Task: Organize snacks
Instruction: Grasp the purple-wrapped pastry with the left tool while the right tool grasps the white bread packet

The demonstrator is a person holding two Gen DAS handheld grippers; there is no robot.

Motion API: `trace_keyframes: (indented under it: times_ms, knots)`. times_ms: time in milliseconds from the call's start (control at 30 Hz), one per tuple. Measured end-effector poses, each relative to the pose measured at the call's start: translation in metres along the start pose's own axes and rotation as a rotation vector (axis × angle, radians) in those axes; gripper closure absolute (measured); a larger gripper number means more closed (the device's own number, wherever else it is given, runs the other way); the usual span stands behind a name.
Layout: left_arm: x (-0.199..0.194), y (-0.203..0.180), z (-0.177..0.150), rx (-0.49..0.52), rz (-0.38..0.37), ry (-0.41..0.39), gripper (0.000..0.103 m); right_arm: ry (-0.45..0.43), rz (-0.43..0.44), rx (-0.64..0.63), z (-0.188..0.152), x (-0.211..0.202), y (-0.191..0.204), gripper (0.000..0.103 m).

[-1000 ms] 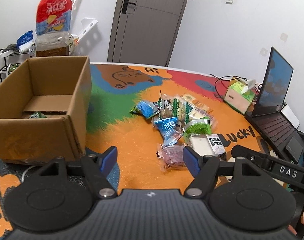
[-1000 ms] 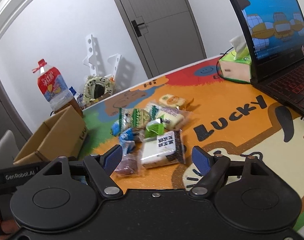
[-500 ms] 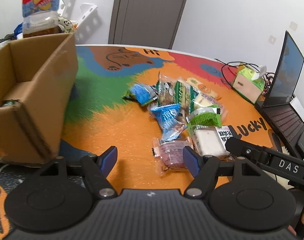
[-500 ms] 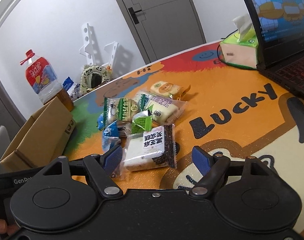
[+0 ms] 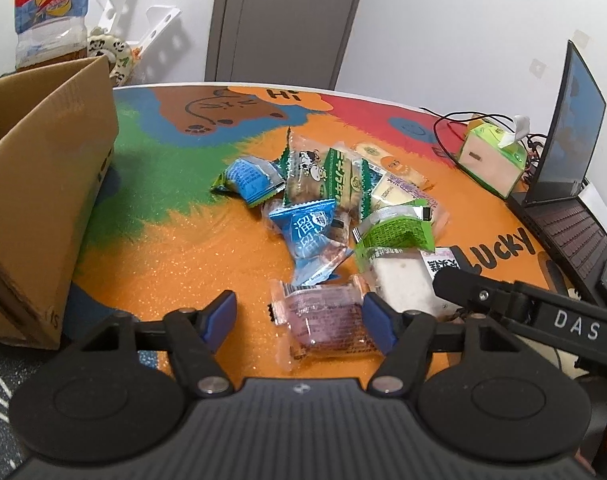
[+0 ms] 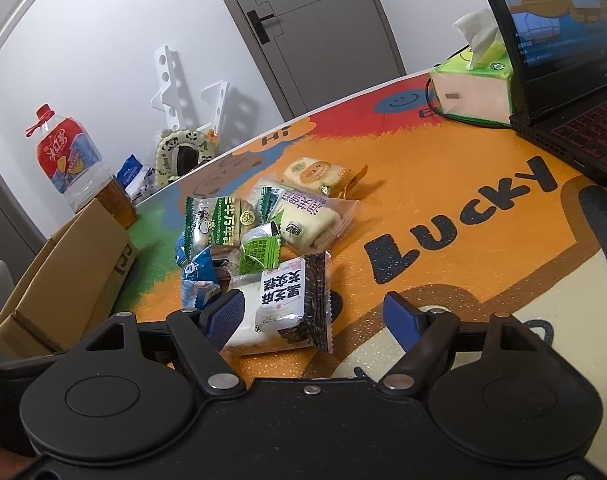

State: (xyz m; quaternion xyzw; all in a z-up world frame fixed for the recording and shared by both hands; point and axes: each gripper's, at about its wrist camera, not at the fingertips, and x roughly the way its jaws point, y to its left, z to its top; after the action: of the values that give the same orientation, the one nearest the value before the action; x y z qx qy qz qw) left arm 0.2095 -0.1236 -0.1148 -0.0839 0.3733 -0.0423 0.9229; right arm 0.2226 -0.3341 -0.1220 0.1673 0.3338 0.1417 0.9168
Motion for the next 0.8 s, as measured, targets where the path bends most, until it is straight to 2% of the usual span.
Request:
trace_keyframes:
  times_ms: [67,200,400,467,600,800]
  knots:
    - [0.000,-0.001,-0.001,0.024,0.003,-0.007,0.050,0.000,0.003,-0.002,0.000,0.002,0.002,0.027]
    - [-0.001,0.004,-0.001,0.035,-0.011,-0.006,0.064,0.006,0.010,-0.011,0.000,0.005,0.007,0.026]
    - [-0.010,0.021,-0.001,-0.015,-0.026,-0.007,0.069,0.014,0.013,-0.036,-0.001,0.010,0.019,0.026]
    - [-0.014,0.026,-0.001,-0.023,-0.027,-0.012,0.071,0.018,0.007,-0.050,-0.001,0.012,0.024,0.025]
    - [-0.018,0.037,0.000,-0.046,-0.022,-0.016,0.072,0.023,-0.016,-0.081,-0.003,0.017,0.033,0.014]
    - [-0.024,0.046,0.001,-0.058,-0.033,-0.021,0.073,0.026,-0.067,-0.138,-0.006,0.024,0.043,0.013]
